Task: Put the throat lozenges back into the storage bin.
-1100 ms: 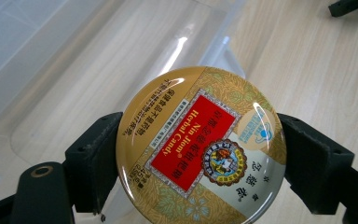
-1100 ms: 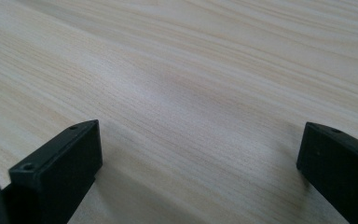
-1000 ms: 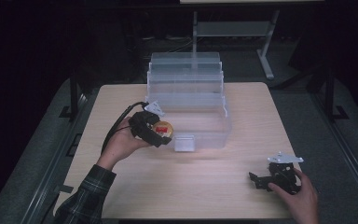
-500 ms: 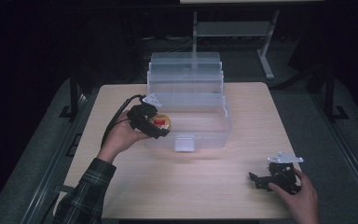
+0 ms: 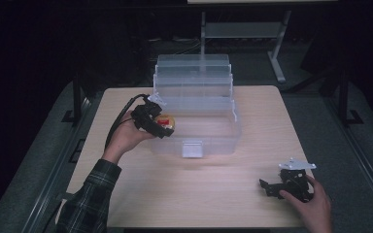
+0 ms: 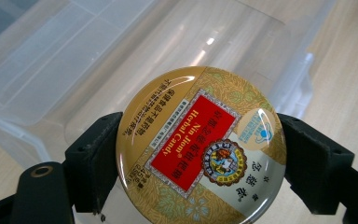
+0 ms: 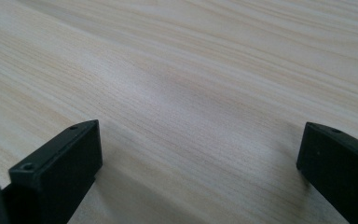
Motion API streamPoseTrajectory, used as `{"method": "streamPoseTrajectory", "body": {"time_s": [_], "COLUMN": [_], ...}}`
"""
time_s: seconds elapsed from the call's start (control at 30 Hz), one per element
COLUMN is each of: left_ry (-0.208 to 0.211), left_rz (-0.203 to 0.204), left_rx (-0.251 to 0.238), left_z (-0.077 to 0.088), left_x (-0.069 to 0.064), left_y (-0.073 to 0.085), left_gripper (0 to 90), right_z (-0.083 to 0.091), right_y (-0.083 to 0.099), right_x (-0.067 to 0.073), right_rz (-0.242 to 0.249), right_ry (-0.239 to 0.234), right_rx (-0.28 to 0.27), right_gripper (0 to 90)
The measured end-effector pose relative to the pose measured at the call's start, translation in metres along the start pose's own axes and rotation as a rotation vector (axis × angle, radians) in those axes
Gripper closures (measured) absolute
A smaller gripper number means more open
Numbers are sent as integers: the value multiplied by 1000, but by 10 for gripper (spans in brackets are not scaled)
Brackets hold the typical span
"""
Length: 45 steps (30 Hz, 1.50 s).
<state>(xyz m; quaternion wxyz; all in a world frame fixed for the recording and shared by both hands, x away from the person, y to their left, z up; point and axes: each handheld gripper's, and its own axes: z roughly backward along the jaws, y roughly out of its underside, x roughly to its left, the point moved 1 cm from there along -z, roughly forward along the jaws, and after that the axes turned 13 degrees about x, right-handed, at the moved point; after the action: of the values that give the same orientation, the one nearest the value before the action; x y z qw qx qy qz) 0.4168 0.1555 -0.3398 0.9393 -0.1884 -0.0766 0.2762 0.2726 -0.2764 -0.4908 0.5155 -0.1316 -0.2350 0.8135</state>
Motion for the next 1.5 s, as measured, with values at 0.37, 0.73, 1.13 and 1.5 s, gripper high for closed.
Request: {"method": "streamPoseTrajectory", "body": {"time_s": [0.37, 0.73, 1.13, 1.5], "left_ry": [-34, -40, -39, -34], "left_rz": [40, 54, 54, 59], "left_rx": [28, 37, 48, 30], "left_z": [-6, -14, -20, -18], "left_x": [14, 23, 24, 25], "left_y": [5, 8, 10, 11], "left_gripper": [194, 193, 192, 184], "right_z": [0, 0, 0, 0], "right_y": [0, 0, 0, 0], "right_x": [0, 0, 0, 0], "right_rz": [0, 0, 0, 0], "right_ry": [0, 0, 0, 0], "right_rx": [0, 0, 0, 0], "right_gripper": [0, 0, 0, 0]}}
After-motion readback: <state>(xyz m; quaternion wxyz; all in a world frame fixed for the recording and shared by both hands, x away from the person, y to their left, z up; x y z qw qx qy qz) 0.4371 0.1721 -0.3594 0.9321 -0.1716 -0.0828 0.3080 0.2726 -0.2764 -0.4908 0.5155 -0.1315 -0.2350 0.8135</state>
